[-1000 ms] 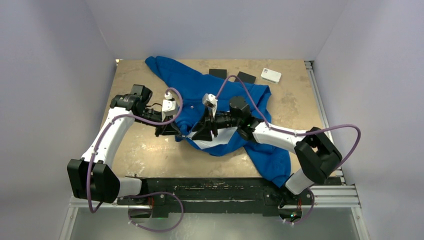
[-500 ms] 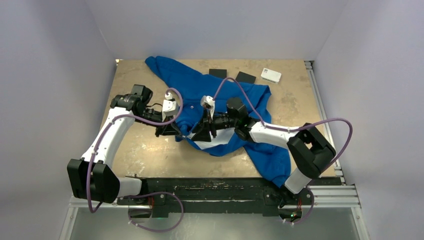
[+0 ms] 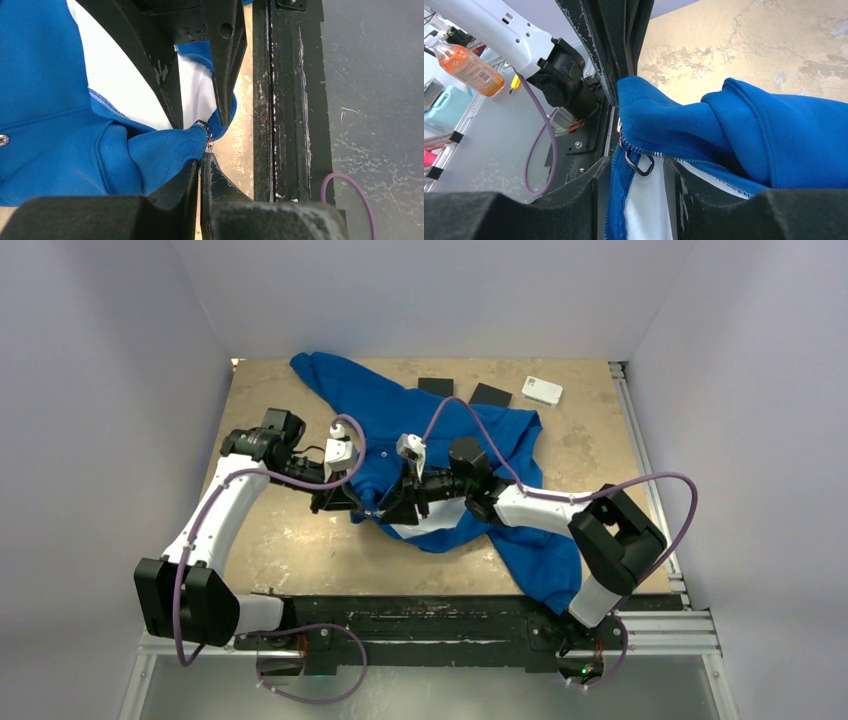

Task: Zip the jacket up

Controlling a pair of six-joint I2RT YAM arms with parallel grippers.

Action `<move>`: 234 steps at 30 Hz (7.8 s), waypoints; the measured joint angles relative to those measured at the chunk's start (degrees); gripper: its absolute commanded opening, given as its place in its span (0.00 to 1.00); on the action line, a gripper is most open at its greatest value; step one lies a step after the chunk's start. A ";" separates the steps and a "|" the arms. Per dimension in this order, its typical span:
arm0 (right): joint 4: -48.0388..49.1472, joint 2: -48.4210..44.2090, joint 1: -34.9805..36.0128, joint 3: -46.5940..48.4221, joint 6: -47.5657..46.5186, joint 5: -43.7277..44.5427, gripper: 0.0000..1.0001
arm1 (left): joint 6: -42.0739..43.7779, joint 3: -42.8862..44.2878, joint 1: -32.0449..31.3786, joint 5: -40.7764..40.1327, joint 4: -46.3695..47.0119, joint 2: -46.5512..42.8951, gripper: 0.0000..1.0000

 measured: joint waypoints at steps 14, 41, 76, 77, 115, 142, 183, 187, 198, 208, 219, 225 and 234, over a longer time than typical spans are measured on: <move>0.70 0.61 0.57 0.48 0.72 -0.68 0.00 | -0.37 0.22 0.00 -0.09 -0.04 0.00 0.00; -17.92 -6.56 0.81 0.50 -10.95 5.53 0.00 | -11.45 -5.07 -0.31 -0.11 7.41 -2.56 0.08; -20.72 -9.35 0.28 0.61 -12.48 6.88 0.00 | -53.75 -14.82 -2.19 -3.82 36.30 -7.39 0.77; -20.70 -9.35 0.15 0.66 -12.48 6.88 0.00 | -55.10 -14.86 -2.21 -4.13 37.46 -7.89 0.72; -19.04 -6.71 -3.54 4.07 -11.43 6.67 0.00 | -84.50 -27.82 -11.43 -8.94 46.23 -20.06 0.99; -19.50 -7.65 -3.63 3.98 -10.69 6.64 0.00 | -98.38 -28.59 -5.70 -22.80 63.87 -15.85 0.68; -16.70 -8.02 -3.58 2.14 -7.93 6.56 0.00 | -102.36 -31.45 -4.09 -19.56 71.06 -17.00 0.00; -19.06 -8.02 -3.61 1.99 -8.96 6.97 0.00 | -99.97 -31.69 -4.09 -17.81 70.69 -18.91 0.00; -24.37 -10.34 -3.52 0.85 -11.82 8.76 0.00 | -91.91 -31.67 -4.55 -16.09 65.00 -20.15 0.00; -27.43 -11.85 -3.52 -0.90 -13.53 9.79 0.00 | -88.15 -31.21 -4.96 -15.26 62.16 -20.11 0.00; -30.58 -12.48 -6.14 1.77 -12.24 17.51 0.00 | -74.88 -19.56 -5.14 -17.70 48.17 -17.62 0.00; -31.98 -12.17 -10.23 9.51 -9.94 25.53 0.00 | -61.20 -8.22 -2.58 -24.81 39.78 -16.37 0.00; -38.40 -9.64 -10.19 21.99 -9.14 44.52 0.00 | -48.41 3.61 -1.40 -41.46 34.99 -15.78 0.00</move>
